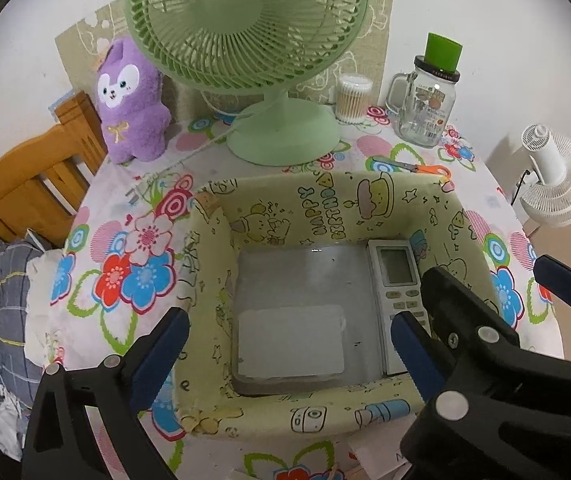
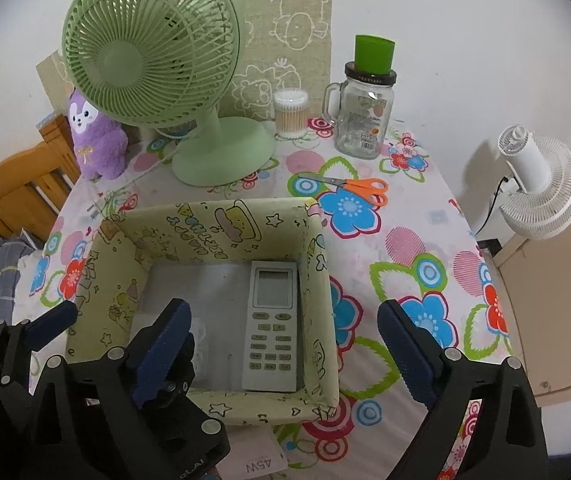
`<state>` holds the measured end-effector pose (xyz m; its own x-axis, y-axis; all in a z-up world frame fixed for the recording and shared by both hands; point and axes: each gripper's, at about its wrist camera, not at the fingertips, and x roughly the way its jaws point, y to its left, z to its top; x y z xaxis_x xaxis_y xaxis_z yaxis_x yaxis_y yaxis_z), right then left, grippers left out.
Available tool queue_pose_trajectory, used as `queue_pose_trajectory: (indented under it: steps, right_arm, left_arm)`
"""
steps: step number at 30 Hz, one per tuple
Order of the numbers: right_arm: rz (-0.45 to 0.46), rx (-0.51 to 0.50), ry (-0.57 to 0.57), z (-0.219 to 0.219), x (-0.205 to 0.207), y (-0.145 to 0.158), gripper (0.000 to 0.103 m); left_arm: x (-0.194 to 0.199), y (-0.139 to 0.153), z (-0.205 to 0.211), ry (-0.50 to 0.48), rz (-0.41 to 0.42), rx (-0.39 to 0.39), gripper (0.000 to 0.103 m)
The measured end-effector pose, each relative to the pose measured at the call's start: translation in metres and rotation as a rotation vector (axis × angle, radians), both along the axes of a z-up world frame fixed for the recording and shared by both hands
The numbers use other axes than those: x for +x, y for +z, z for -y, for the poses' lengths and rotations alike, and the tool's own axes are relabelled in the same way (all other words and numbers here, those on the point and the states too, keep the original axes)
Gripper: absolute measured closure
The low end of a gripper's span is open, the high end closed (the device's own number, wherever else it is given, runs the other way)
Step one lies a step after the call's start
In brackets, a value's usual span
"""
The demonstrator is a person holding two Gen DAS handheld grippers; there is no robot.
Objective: Organize rigid objects
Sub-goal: 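Lower the remote and tray into the box and open both tools, then withdraw both tools from the box back toward the remaining items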
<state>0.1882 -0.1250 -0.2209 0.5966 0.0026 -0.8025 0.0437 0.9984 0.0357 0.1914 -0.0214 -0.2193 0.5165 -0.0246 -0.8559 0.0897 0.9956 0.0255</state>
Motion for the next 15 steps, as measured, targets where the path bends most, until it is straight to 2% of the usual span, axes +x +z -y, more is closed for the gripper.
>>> queue_pose_trajectory:
  steps: [15]
  right_arm:
    - [0.057, 0.015, 0.001, -0.004, -0.03, 0.028, 0.007]
  left_arm:
    - [-0.028, 0.029, -0.006, 0.002, 0.062, -0.005, 0.001]
